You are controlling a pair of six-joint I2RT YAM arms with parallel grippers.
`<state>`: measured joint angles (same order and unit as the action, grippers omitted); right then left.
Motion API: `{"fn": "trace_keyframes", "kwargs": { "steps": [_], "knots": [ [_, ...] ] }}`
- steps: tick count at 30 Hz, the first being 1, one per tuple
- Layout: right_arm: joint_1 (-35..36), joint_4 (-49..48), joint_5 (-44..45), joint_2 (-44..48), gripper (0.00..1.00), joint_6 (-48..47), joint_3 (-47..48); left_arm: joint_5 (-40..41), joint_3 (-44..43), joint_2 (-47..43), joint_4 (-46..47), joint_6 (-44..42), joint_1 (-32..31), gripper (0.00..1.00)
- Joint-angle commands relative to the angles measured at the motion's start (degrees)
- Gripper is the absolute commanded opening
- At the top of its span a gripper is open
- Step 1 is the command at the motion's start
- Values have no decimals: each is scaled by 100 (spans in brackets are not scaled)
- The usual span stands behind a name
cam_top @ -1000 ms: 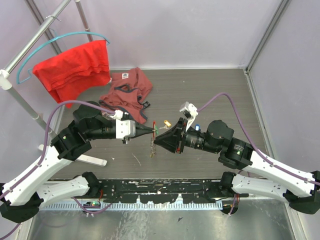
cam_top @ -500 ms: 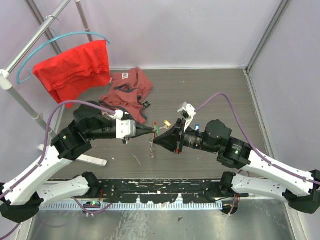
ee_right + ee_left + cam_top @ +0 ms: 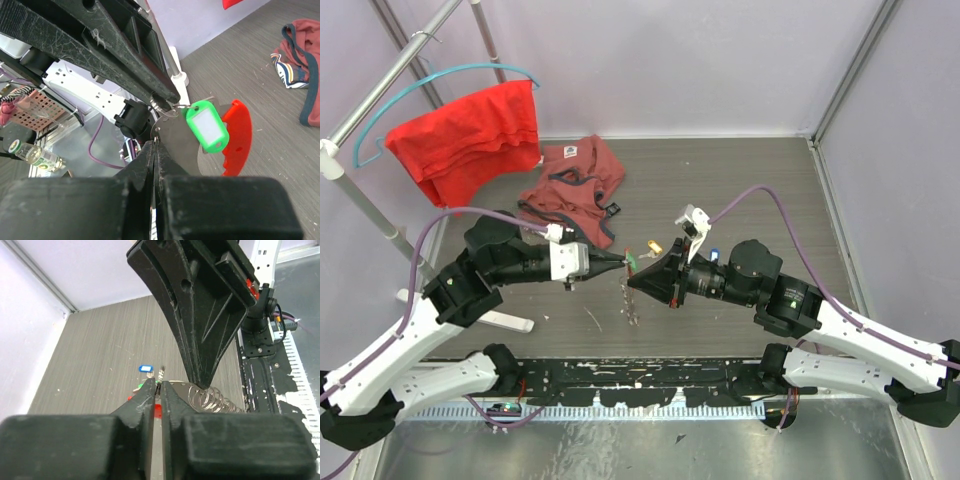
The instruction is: Put the keys on the keyring
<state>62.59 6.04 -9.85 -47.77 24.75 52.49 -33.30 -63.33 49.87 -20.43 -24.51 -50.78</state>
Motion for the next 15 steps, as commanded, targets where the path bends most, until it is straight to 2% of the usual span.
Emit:
{"fn": "trace_keyframes", "kwargs": {
  "steps": [1,4,11,15],
  "knots": [
    [39,-82,227,100,1,163,279,320,422,-352,772,382,-16,26],
    [40,78,564,102,1,313,364,517,661,-589,1045,580,-15,42],
    [34,231,1187,-25,1,698,502,917,932,-1035,970,748,-10,58],
    [34,503,1789,-100,1,999,696,1309,1058,-1227,935,947,-11,72]
  ]
}}
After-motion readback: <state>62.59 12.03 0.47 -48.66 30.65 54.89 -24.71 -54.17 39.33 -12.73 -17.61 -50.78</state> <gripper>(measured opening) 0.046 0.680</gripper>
